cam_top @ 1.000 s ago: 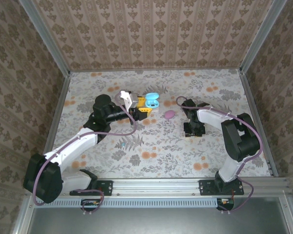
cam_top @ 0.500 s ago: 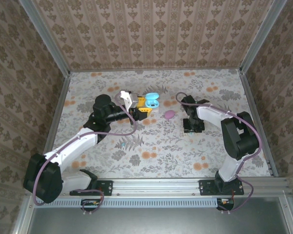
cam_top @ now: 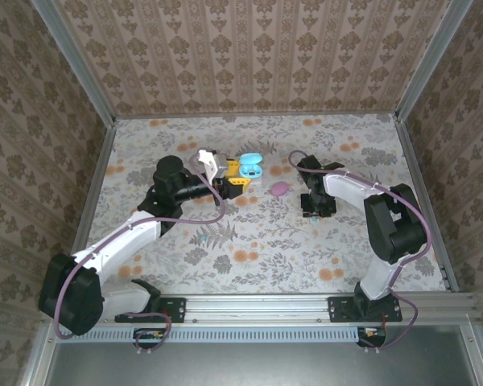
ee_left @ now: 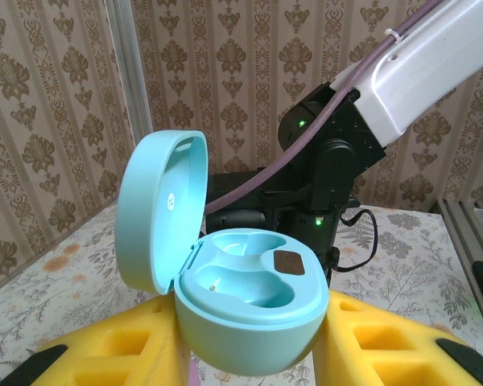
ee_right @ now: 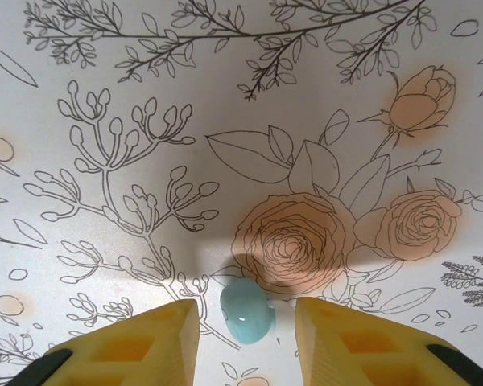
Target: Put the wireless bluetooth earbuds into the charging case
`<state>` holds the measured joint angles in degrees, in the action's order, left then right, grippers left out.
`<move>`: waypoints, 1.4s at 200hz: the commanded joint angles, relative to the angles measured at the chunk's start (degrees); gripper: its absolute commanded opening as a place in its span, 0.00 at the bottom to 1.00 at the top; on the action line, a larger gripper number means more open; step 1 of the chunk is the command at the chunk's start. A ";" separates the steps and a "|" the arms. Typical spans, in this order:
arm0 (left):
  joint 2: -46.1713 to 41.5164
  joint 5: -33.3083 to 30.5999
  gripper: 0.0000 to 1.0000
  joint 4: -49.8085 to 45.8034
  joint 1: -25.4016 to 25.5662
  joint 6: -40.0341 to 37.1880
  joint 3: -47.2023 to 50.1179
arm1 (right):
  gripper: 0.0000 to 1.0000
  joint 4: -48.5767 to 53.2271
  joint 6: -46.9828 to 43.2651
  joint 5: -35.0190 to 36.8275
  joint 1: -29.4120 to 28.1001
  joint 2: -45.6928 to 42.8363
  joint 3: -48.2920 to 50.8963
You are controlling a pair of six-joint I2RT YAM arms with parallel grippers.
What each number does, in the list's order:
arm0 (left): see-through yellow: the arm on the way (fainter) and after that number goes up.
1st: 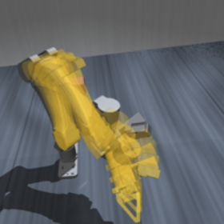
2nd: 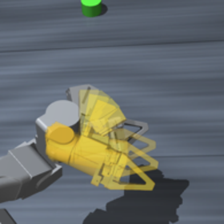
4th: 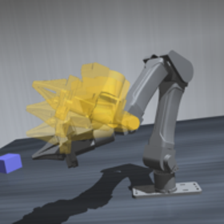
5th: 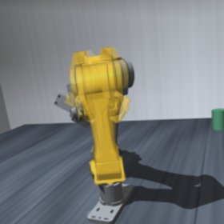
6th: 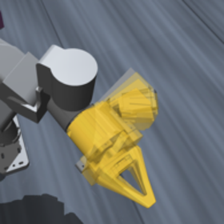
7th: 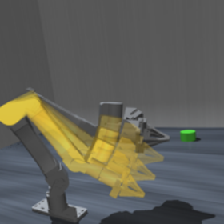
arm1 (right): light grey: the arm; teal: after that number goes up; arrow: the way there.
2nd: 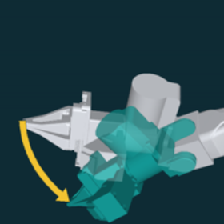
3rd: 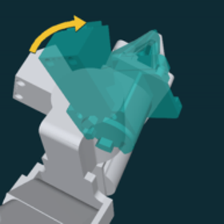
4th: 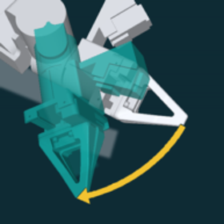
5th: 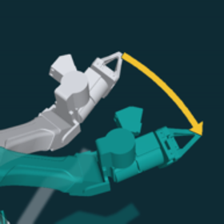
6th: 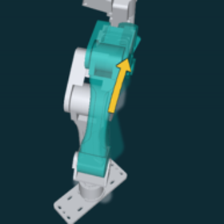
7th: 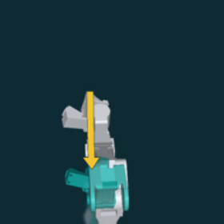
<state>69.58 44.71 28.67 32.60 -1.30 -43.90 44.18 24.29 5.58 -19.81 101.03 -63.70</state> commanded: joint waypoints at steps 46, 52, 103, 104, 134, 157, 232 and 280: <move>-1.20 -0.44 0.40 -0.67 0.27 -1.42 -0.66 | 0.37 2.21 1.24 -0.67 -0.73 2.31 -0.95; -1.20 -0.45 0.40 -0.66 0.27 -1.45 -0.66 | 0.37 2.30 1.20 -0.62 -0.84 2.40 -1.05; -1.54 -0.48 0.40 -1.15 0.27 -1.69 -0.57 | 0.34 1.45 1.62 -0.06 -0.91 2.69 -0.22; -1.55 -0.49 0.40 -1.15 0.27 -1.69 -0.53 | 0.34 1.49 1.63 -0.01 -0.92 2.69 -0.21; -1.73 -0.65 0.40 -1.16 0.23 -1.77 -0.36 | 0.31 1.72 1.20 0.72 -0.91 3.28 -0.21; -1.73 -0.69 0.40 -1.24 0.18 -1.78 -0.40 | 0.31 1.78 1.16 1.42 -0.88 3.27 -0.15; -1.30 -0.45 0.40 -1.05 0.18 -1.80 -0.48 | 0.39 4.66 2.07 2.27 -1.23 -2.07 -1.21; -0.85 -0.33 0.40 -0.89 0.18 -1.61 -0.74 | 0.38 4.64 3.59 0.48 -1.92 -2.15 -1.78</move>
<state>69.36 44.05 27.38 32.60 -1.78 -43.90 46.72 26.13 5.82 -21.43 99.15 -64.05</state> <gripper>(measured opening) 0.398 0.385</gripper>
